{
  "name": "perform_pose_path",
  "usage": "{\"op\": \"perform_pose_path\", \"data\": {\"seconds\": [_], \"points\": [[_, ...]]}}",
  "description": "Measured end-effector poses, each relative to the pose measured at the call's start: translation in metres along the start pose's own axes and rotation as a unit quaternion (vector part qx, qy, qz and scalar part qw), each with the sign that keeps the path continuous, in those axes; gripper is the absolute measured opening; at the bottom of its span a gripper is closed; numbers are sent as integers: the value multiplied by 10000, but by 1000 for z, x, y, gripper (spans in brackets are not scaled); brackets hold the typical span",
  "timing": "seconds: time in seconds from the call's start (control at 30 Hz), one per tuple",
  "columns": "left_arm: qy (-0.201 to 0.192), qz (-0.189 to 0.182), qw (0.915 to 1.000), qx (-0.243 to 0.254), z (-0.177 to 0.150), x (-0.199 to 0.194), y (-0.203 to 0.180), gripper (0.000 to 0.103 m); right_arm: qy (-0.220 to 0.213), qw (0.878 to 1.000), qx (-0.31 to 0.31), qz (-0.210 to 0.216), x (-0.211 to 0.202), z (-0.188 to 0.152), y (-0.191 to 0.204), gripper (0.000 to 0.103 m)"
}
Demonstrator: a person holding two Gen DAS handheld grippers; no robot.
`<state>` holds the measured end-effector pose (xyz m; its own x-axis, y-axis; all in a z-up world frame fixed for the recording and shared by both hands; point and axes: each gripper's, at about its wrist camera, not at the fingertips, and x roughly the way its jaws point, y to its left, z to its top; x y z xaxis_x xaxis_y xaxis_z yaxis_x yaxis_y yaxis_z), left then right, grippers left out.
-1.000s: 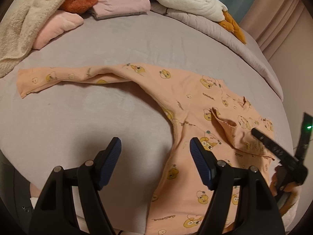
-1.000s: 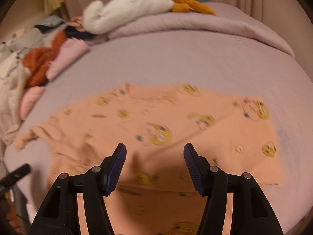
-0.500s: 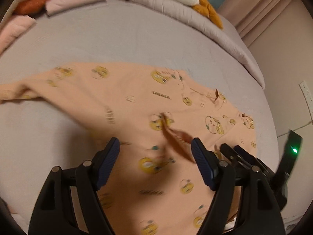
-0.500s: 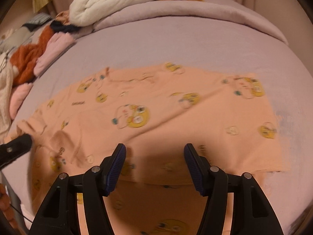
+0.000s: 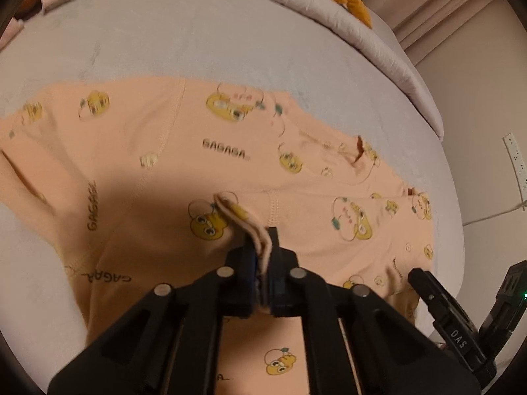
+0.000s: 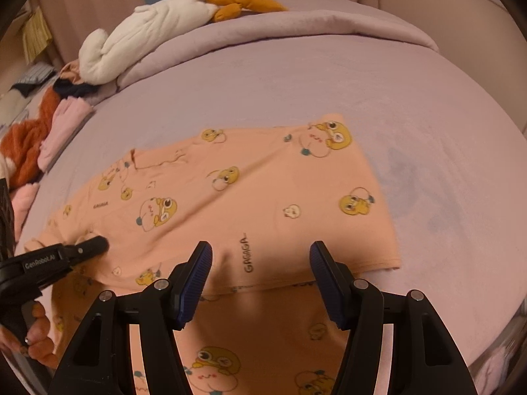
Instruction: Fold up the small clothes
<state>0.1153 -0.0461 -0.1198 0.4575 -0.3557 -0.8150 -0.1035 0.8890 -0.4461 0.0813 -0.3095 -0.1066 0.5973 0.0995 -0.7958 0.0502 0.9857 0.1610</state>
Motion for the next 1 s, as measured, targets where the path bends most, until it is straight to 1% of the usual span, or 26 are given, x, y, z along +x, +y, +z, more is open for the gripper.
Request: {"op": "perform_pose_path", "data": {"seconds": [0.07,0.17,0.23,0.33,0.43,0.5,0.67,0.77,1.0], "points": [[-169,-27,9998,67,3,-8,-8,4,-35,10000,15,-2,-3,0,-3,62],[-523,-74,9985,153,7,-30,-18,4,-96,9999,70,-11,-7,0,-7,62],[-856,-1,9959,291,12,-52,-25,4,-131,9998,141,-8,-11,0,-14,62],[-1173,105,9922,418,17,-74,-27,3,-130,9996,249,23,-11,0,-23,62],[-1417,216,9886,456,23,-93,-21,3,-137,9991,382,100,-12,0,-30,62],[-1529,339,9866,453,25,-97,-17,3,-130,9989,435,106,-12,0,-33,62],[-1534,477,9865,312,30,-98,-4,3,-44,9985,507,193,-9,-1,-35,62],[-1581,615,9851,271,32,-98,3,3,5,9984,537,190,-7,0,-35,62],[-1571,767,9844,188,30,-97,16,3,134,9979,612,188,-1,0,-34,62]]}}
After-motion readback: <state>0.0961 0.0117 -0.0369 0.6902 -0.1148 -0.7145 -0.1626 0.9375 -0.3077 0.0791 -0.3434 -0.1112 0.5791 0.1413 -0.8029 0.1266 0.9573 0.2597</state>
